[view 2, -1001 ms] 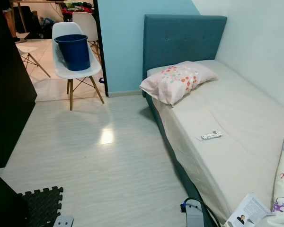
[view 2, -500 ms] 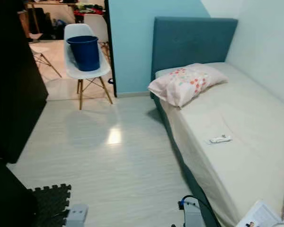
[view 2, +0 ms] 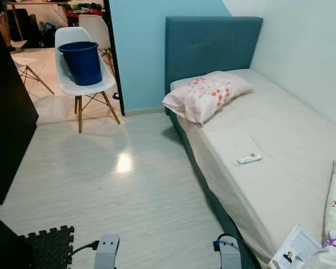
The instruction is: Clean up the room
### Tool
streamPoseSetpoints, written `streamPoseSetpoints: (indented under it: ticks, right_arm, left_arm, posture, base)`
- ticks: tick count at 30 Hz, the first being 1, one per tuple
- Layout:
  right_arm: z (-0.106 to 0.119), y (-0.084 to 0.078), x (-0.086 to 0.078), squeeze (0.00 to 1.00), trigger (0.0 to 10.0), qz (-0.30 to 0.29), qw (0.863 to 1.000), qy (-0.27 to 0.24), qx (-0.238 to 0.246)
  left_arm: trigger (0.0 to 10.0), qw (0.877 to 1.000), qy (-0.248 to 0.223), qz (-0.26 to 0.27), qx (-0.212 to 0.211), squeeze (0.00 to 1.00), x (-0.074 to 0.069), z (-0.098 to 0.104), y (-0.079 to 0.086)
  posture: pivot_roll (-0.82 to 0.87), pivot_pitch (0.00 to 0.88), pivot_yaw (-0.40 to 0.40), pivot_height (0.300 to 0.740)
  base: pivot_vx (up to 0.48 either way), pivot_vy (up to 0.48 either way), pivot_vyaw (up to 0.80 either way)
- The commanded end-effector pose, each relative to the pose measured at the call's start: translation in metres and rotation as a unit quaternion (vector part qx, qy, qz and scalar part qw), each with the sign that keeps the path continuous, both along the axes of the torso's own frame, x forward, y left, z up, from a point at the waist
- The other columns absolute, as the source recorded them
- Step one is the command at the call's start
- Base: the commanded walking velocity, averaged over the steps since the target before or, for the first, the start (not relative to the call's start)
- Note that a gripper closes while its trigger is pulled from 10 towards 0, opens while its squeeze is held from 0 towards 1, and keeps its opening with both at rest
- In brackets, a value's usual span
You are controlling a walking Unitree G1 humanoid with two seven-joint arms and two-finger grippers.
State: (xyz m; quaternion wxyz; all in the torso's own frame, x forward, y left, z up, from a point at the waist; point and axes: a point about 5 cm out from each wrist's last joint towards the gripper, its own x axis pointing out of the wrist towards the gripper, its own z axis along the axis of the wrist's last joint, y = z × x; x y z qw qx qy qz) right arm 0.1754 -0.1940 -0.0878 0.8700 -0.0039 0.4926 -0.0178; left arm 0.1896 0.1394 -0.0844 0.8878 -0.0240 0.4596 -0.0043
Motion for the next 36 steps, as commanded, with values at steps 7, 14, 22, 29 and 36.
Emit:
streamPoseSetpoints:
  ticks: [7, 14, 22, 29, 36]
  right_arm:
    - [-0.005, -0.005, -0.013, 0.00, 10.0, -0.018, 1.000, 0.009, 0.005]
    - [-0.005, -0.004, -0.014, 0.00, 10.0, -0.008, 1.000, 0.006, 0.013]
    - [-0.004, -0.004, -0.011, 0.00, 10.0, -0.010, 1.000, 0.007, 0.002]
    - [-0.004, -0.005, -0.012, 0.00, 10.0, -0.015, 1.000, 0.013, -0.003]
    - [-0.005, -0.007, -0.014, 0.00, 10.0, -0.014, 1.000, 0.017, -0.004]
  left_arm:
    - [10.0, 1.000, -0.009, 0.006, 0.000, 0.00, 0.002, 0.001, 0.003]
    - [10.0, 0.999, -0.035, 0.006, -0.009, 0.00, 0.015, 0.008, -0.006]
    - [10.0, 0.999, -0.048, 0.023, -0.003, 0.00, 0.013, 0.011, 0.049]
    - [10.0, 0.998, -0.054, 0.019, -0.006, 0.00, 0.013, 0.011, 0.045]
    - [10.0, 0.998, -0.057, 0.013, -0.010, 0.00, 0.014, 0.012, 0.041]
  posture:
    - [-0.09, 0.000, -0.040, 0.740]
    - [-0.09, 0.000, -0.039, 0.740]
    - [-0.09, 0.000, -0.041, 0.740]
    - [-0.09, 0.000, -0.044, 0.740]
    - [-0.09, 0.000, -0.043, 0.740]
  base:
    - [0.351, 0.000, 0.00]
    - [0.377, 0.000, 0.00]
    - [0.380, 0.000, 0.00]
    - [0.382, 0.000, -0.22]
    - [0.386, 0.000, -0.76]
